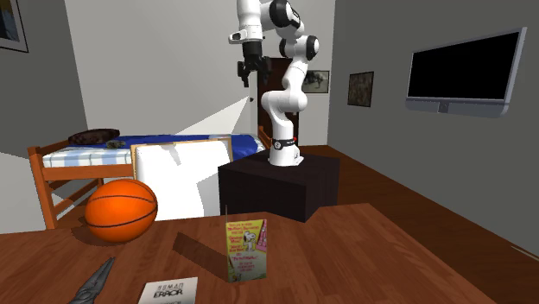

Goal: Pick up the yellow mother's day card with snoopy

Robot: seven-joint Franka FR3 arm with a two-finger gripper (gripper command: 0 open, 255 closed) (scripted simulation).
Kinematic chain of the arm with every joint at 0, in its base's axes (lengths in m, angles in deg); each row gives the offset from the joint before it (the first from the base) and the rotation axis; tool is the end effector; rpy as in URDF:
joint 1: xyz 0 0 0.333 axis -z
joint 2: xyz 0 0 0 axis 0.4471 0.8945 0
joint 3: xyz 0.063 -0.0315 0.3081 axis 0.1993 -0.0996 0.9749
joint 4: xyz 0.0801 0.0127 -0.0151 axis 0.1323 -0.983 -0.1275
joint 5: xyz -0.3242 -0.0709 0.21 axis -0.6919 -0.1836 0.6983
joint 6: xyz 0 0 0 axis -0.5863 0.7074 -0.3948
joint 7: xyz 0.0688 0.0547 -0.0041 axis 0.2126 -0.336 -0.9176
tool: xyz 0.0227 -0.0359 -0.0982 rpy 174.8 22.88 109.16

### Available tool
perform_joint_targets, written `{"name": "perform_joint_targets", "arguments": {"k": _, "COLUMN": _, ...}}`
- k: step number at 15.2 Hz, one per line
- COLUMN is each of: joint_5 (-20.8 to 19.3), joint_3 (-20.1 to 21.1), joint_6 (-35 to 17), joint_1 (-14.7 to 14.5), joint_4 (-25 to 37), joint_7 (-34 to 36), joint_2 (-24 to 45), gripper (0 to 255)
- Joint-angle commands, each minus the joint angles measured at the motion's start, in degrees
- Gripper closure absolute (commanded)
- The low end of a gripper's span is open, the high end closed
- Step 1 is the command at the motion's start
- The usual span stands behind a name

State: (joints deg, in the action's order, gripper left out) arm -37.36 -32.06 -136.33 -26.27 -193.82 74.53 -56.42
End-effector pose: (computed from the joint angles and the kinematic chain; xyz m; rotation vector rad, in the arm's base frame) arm 0.3159 0.0289 0.5623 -3.0654 0.0543 0.0466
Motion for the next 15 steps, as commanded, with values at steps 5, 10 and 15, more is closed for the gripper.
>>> {"name": "perform_joint_targets", "arguments": {"k": 5, "joint_5": -0.56, "joint_3": -0.46, "joint_6": -8.87, "joint_1": -1.02, "joint_4": -2.96, "joint_7": -4.58, "joint_2": 5.13, "gripper": 0}}
{"name": "perform_joint_targets", "arguments": {"k": 10, "joint_5": -0.95, "joint_3": -0.88, "joint_6": -19.85, "joint_1": -2.27, "joint_4": -4.64, "joint_7": -10.1, "joint_2": 13.43, "gripper": 0}}
{"name": "perform_joint_targets", "arguments": {"k": 15, "joint_5": -1.04, "joint_3": -1.12, "joint_6": -30.18, "joint_1": -3.55, "joint_4": -4.02, "joint_7": -15.43, "joint_2": 23.33, "gripper": 0}}
